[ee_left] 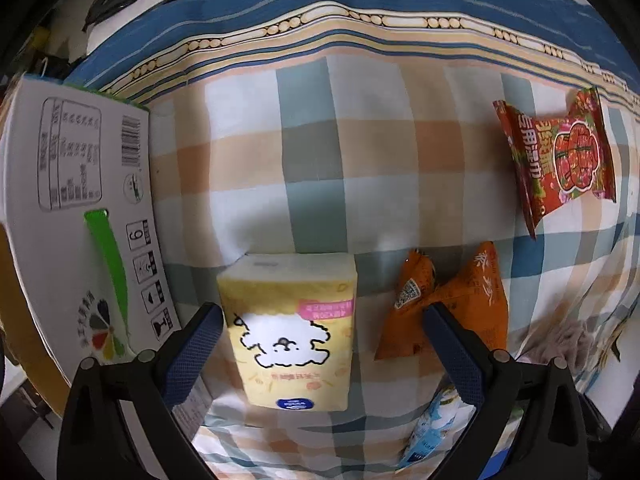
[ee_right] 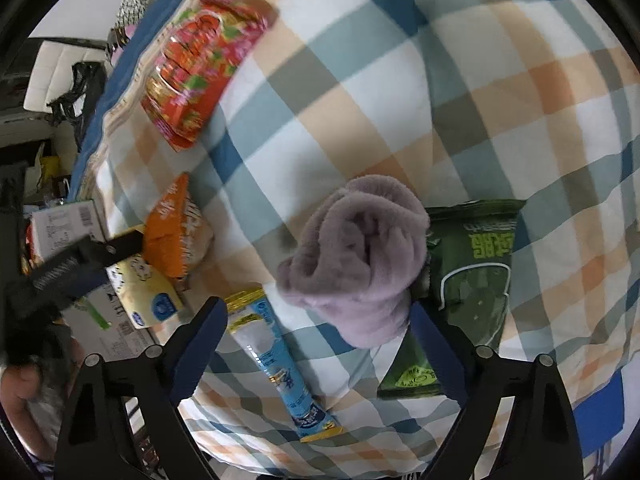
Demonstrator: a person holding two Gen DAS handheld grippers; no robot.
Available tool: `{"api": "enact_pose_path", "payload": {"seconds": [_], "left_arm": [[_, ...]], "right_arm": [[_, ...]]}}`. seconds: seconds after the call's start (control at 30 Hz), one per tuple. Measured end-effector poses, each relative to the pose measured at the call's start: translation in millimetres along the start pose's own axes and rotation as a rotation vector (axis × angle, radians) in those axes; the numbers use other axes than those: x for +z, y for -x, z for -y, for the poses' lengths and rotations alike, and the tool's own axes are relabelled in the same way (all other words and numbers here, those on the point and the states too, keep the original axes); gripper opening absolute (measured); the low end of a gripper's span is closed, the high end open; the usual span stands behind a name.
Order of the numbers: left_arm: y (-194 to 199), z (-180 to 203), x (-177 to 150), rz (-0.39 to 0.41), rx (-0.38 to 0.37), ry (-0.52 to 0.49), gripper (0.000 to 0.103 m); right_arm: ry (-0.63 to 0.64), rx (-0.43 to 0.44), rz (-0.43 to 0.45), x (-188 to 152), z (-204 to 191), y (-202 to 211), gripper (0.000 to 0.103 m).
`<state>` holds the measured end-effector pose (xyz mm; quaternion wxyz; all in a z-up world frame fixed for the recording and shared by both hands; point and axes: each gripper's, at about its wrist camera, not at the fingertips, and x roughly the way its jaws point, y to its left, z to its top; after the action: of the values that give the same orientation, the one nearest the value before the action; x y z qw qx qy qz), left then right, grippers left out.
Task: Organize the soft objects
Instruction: 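Grasp the yellow tissue box with the left tool while the right tool grasps the lavender plush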
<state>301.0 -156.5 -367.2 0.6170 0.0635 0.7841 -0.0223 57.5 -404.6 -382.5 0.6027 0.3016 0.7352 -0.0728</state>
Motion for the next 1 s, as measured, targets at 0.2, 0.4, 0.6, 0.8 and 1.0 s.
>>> {"api": "enact_pose_path", "payload": {"seconds": [0.2,0.4,0.6,0.8,1.0], "left_arm": [[1.2,-11.4,-10.1,-0.02,-0.025,0.012,0.103],[-16.8,-19.0,-24.0,-0.006,-0.061,0.017,0.103],[-18.5,-24.6,-54.0,0.016,-0.091,0.028,0.102],[-12.2,-34.5,-79.1,0.073,-0.127,0.059,0.101],[-34.3,-41.5,-86.2,0.058,-0.157,0.113,0.101]], "right_arm": [[0.012,-0.018,-0.003,2.9,-5.3,-11.9,0.088],[0.021,-0.039,-0.006,0.8,-3.9,-10.8,0.073],[0.039,-0.02,-0.019,-6.0,5.6,-4.0,0.069],[0.054,0.005,-0.025,-20.9,5.4,-4.1,0.069],[0.045,0.002,-0.018,-18.9,8.5,-3.5,0.068]]}}
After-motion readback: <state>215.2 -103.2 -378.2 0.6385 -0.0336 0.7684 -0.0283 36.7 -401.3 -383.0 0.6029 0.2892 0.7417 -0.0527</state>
